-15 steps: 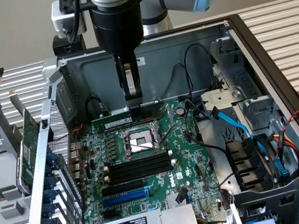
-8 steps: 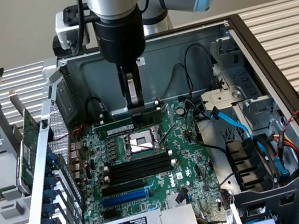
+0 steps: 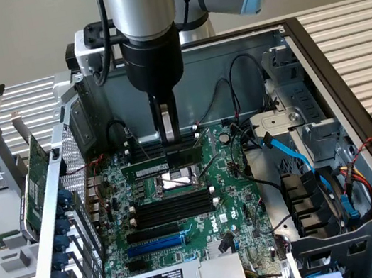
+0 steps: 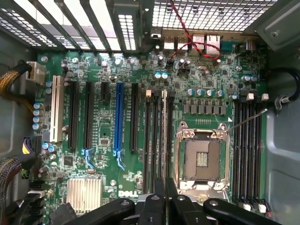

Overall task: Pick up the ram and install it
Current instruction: 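Insert the ram into the slot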

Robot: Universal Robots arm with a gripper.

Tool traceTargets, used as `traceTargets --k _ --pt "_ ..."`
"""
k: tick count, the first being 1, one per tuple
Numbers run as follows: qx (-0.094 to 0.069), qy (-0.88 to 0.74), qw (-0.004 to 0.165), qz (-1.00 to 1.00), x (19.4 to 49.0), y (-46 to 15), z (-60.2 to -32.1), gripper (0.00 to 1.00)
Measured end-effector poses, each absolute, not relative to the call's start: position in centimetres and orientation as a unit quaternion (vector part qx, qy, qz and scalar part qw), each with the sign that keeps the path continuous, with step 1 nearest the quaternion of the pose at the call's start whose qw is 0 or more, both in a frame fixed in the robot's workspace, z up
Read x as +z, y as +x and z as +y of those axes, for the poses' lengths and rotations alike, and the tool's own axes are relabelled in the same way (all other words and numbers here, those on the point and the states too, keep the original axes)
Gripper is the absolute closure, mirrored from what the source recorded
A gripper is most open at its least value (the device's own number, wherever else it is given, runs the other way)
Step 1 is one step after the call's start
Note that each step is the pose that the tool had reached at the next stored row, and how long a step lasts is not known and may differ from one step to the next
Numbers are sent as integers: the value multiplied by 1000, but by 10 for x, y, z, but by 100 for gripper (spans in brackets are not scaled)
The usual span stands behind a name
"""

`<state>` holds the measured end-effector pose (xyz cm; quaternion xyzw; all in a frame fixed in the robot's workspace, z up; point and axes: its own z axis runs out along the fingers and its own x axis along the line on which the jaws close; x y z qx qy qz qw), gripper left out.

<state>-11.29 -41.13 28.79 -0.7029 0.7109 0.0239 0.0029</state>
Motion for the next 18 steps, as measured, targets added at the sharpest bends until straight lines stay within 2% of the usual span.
traceTargets --k 18 --pt "24 -701 3 712 260 -113 -418 87"
